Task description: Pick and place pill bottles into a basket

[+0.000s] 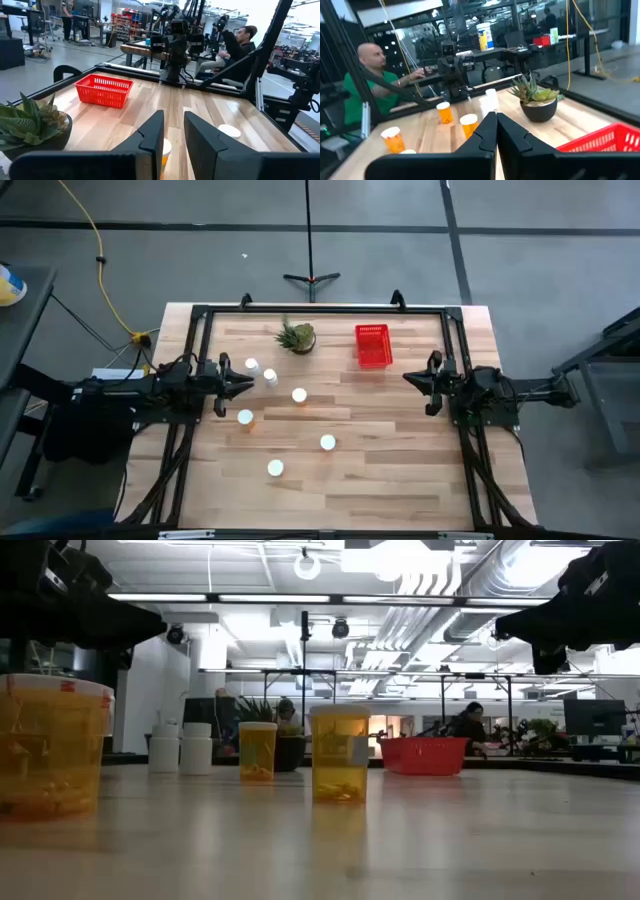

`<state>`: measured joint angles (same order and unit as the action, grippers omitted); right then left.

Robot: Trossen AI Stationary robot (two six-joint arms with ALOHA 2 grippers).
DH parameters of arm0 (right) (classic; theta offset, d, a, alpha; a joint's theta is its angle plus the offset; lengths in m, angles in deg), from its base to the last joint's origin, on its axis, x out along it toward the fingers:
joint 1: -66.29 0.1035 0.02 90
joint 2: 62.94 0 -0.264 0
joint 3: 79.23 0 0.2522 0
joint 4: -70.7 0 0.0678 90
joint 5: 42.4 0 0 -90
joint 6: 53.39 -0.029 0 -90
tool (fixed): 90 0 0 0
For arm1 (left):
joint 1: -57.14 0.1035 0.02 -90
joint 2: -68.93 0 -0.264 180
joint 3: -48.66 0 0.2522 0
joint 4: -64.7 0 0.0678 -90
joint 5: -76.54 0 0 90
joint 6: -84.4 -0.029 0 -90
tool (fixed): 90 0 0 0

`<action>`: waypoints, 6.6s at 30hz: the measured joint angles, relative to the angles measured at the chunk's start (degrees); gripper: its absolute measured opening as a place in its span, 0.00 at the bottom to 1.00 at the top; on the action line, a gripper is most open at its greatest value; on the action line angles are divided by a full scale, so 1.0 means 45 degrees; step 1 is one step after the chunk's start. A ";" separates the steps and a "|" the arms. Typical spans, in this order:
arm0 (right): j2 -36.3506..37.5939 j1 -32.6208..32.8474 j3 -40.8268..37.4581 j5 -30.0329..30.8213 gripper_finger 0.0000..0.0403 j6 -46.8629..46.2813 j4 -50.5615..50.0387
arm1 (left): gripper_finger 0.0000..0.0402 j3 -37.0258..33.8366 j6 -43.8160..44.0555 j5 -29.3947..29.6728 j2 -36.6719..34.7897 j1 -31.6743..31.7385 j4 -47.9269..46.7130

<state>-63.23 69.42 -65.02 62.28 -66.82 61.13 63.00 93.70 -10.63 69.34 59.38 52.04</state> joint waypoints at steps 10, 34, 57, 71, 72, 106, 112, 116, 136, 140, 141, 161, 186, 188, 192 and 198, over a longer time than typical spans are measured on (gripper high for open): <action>-0.0065 -0.0005 0.0000 0.1906 0.00 -0.3827 0.0075 | 0.28 0.0000 0.0865 0.0226 -0.0002 0.0000 0.0067; -0.1201 -0.0010 0.1437 0.3154 0.54 -0.2375 0.1482 | 0.59 0.1500 0.3001 0.3492 0.1056 0.0000 0.1525; -0.6609 -0.0035 0.5782 0.3633 0.66 -0.1958 0.0942 | 0.72 0.4138 0.2633 0.3598 0.4051 0.0000 0.4210; -0.9780 0.0071 0.9022 0.1206 0.66 -0.0340 -0.2162 | 0.72 0.4133 0.2662 0.3594 0.4386 0.0000 0.4041; -1.0007 0.0103 0.9182 0.0986 0.66 -0.0264 -0.2203 | 0.72 0.4133 0.2661 0.3589 0.4386 0.0000 0.4009; -1.3746 0.2998 1.0554 0.0436 0.66 -0.1258 -0.2057 | 0.72 0.4133 0.5360 0.3458 0.4376 0.0000 0.1833; -1.4950 0.3325 1.0554 0.0413 0.66 -0.1881 -0.2023 | 0.72 0.4133 0.5287 0.3453 0.4386 0.0000 0.1706; -1.5428 0.3337 1.0554 0.0276 0.66 -0.2756 -0.1705 | 0.72 0.4133 0.5372 0.3557 0.4376 0.0000 0.1984; -1.9814 0.3565 1.2227 -0.1386 0.80 -0.0565 0.0074 | 0.72 0.4133 0.5382 0.3618 0.4381 0.0000 0.1720; -2.0855 0.3480 1.3219 -0.1981 0.86 -0.0122 -0.1096 | 0.72 0.4133 0.5377 0.3618 0.4381 0.0000 0.1715; -2.1106 0.3456 1.3446 -0.2052 0.86 -0.0151 -0.1349 | 0.72 0.4133 0.5379 0.3618 0.4381 -0.0002 0.1715; -2.2712 0.3385 1.4651 -0.1690 0.83 0.0570 -0.2973 | 0.72 0.4133 0.5406 0.3643 0.4376 -0.0005 0.1108; -2.4186 0.2982 1.4639 -0.2647 0.83 0.0986 -0.2500 | 0.72 0.4133 0.5425 0.3623 0.4376 -0.0003 0.1056; -2.4287 0.2982 1.4639 -0.2633 0.83 0.0990 -0.2394 | 0.72 0.4133 0.5425 0.3623 0.4376 -0.0005 0.1059; -2.4319 0.2981 1.4639 -0.2593 0.82 0.0989 -0.2343 | 0.72 0.4133 0.5430 0.3623 0.4376 -0.0004 0.1059; -2.4374 0.2968 1.4639 -0.2523 0.81 0.0992 -0.2297 | 0.72 0.4133 0.5430 0.3623 0.4376 -0.0005 0.1059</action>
<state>-172.92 82.78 0.86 50.92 -62.36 50.79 81.60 118.14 5.67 89.03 59.36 56.80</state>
